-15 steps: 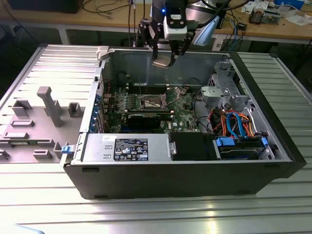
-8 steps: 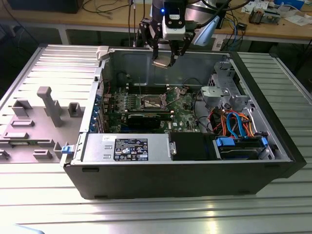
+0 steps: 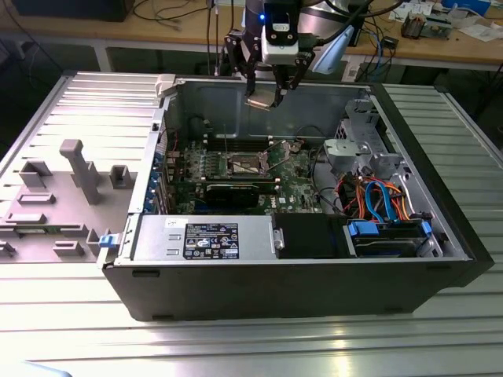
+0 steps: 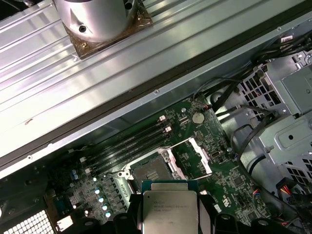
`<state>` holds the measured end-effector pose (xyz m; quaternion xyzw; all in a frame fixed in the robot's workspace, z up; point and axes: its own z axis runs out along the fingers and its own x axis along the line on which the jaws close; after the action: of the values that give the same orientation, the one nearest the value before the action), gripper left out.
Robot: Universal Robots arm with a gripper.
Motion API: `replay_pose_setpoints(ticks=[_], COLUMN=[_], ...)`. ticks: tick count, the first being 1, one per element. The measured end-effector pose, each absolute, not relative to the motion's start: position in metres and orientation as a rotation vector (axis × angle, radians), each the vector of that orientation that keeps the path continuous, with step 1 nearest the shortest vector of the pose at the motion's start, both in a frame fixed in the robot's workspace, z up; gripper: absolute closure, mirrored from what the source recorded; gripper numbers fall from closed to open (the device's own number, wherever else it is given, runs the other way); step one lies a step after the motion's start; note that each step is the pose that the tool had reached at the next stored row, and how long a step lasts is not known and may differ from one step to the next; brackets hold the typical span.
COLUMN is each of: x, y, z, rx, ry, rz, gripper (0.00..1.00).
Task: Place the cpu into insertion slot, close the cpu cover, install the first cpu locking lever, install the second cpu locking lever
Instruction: 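Place the cpu into insertion slot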
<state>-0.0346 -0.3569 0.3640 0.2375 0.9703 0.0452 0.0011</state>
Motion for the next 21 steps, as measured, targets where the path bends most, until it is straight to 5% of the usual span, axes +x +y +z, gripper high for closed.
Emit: replay_pose_setpoints(ticks=[21], x=[-0.0346], y=[-0.3569], z=[0.3639], rx=[0.817], ry=[3.026], rz=[0.142], gripper=[0.45])
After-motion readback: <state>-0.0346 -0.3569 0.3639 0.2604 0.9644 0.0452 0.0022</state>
